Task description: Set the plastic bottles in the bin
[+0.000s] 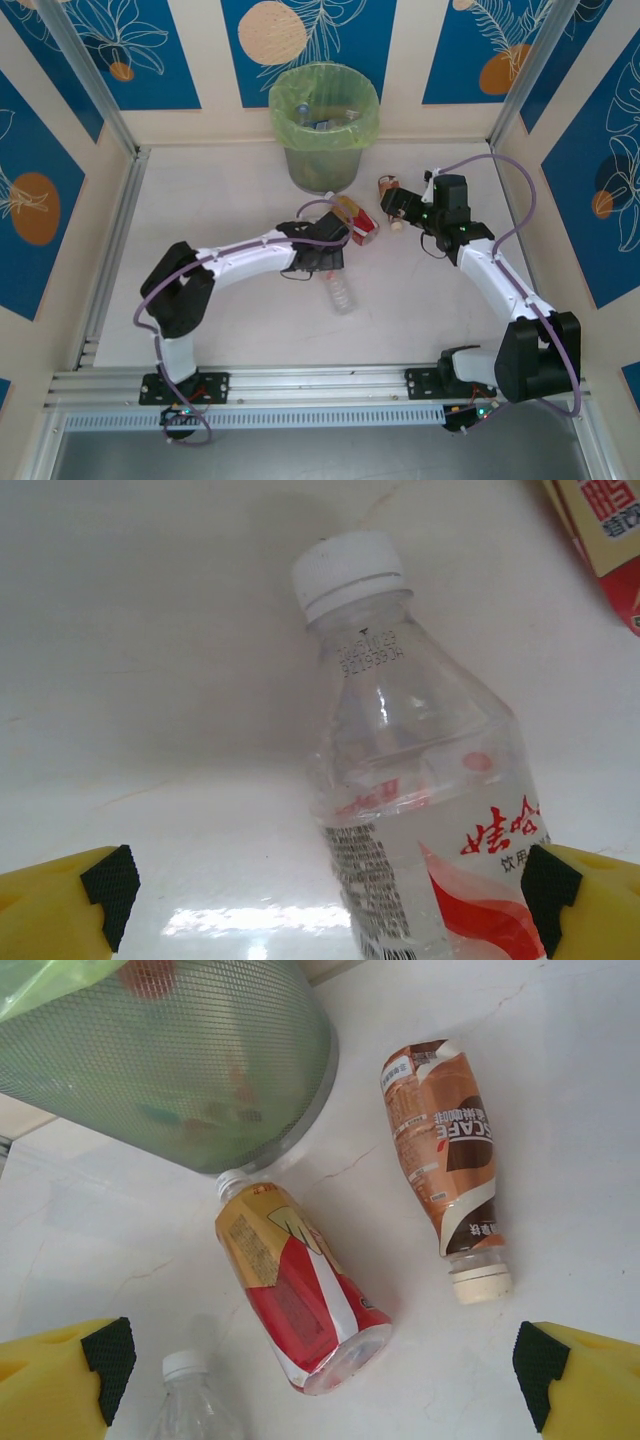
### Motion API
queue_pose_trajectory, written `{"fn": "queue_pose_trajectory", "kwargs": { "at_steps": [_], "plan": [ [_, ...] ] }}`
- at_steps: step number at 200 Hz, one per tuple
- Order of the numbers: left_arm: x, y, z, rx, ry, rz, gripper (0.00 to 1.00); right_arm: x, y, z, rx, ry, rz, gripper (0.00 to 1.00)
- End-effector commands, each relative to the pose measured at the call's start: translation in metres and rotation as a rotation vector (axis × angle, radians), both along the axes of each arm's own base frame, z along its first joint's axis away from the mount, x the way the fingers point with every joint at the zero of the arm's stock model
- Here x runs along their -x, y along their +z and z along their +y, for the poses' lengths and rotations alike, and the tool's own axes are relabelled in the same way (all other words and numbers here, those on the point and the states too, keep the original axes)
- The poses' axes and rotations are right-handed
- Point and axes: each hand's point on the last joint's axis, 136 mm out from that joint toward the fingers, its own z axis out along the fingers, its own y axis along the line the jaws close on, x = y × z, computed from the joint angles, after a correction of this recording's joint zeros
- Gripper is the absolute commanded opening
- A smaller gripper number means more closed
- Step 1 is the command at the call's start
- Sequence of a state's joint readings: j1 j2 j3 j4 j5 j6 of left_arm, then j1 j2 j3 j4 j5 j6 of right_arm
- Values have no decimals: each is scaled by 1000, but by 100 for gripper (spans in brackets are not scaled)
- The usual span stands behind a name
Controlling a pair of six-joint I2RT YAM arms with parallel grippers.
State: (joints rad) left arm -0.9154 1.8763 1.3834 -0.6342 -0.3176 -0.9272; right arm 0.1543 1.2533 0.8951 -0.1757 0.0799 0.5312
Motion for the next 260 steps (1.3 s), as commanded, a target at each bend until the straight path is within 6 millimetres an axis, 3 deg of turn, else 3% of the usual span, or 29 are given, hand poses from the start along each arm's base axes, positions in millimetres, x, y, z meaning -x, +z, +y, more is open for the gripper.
{"fn": "queue_pose_trajectory", "kwargs": {
  "at_steps": [1, 52, 94, 120, 180, 260],
  "plan": [
    [9, -8, 3, -86, 17, 34, 100, -4, 8, -5, -4, -23, -32, 100],
    [0, -15, -28, -9, -8, 46, 100, -4, 4, -2, -23, -19, -16, 99],
    [3, -35, -30, -19, -7, 84, 98, -2, 1, -3, -18, -22, -4, 99],
    [-2, -37, -30, -26, -16, 56, 94, -1, 0, -2, -26, -20, 1, 100],
    [-13, -56, -9, -137, -45, 7, 86, -3, 1, -1, -35, -21, 7, 99],
    [-17, -53, -14, -142, -196, -40, 72, -7, 4, 1, -60, -25, 11, 100]
  ]
}}
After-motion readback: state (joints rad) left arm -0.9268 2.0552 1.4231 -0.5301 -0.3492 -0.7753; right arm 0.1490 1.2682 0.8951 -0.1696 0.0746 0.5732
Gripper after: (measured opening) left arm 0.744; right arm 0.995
